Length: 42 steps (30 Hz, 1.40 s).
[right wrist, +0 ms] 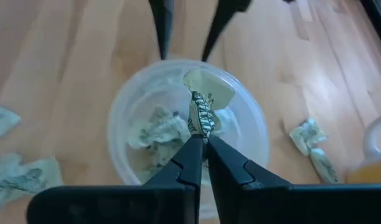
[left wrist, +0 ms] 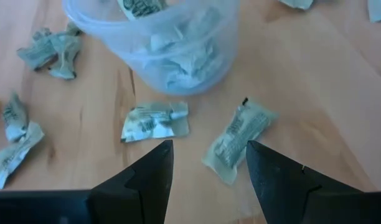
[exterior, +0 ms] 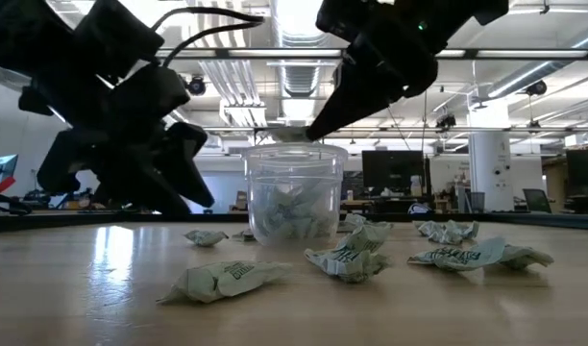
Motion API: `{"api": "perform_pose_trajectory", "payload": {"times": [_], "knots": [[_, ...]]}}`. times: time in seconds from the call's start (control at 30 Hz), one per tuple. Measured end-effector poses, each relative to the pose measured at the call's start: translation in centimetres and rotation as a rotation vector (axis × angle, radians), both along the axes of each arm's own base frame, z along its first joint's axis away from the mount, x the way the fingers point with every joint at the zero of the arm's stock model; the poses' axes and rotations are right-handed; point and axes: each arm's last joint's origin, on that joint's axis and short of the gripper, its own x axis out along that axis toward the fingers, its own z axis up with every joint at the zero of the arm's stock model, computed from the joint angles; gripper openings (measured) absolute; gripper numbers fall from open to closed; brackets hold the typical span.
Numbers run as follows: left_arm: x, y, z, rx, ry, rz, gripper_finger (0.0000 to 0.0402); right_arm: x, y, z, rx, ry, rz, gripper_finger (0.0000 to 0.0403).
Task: Pick and place Stevia / Truvia into bins
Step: Put the green stevia packet into the transparent container
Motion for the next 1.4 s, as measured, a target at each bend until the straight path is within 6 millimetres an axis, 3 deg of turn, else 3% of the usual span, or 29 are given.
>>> {"api": "perform_pose_trajectory", "payload": {"times": [0.33, 0.47, 0.67, 0.97, 1.2, 1.4], "knots": [[1.0, -0.3, -0.9, -0.009, 0.032, -0.031, 0.0185, -0.2, 0.0, 0.2, 0.014, 0.004, 0.006, 0.0112], [1.3, -0.5, -1.1, -0.03, 0.044, -0.059, 0.0176, -0.8, -0.1, 0.8, 0.023, 0.022, -0.006, 0.0129], [1.4, -0.4, -1.2, -0.019, 0.059, -0.071, 0.0134, -3.1, -0.3, 1.1, 0.09, 0.163, -0.126, 0.0123], [1.3, -0.3, -1.4, 0.01, 0.091, -0.086, 0.001, -6.8, 0.2, 0.1, 0.146, 0.34, -0.295, 0.0098], [1.2, -0.1, -1.1, 0.024, 0.086, -0.066, 0.0001, -8.1, 0.4, -1.6, 0.15, 0.387, -0.337, 0.0081], [1.1, 0.1, 1.3, 0.061, 0.019, -0.005, 0.0, -9.4, -0.1, -3.1, 0.152, 0.441, -0.416, 0.0068]]}}
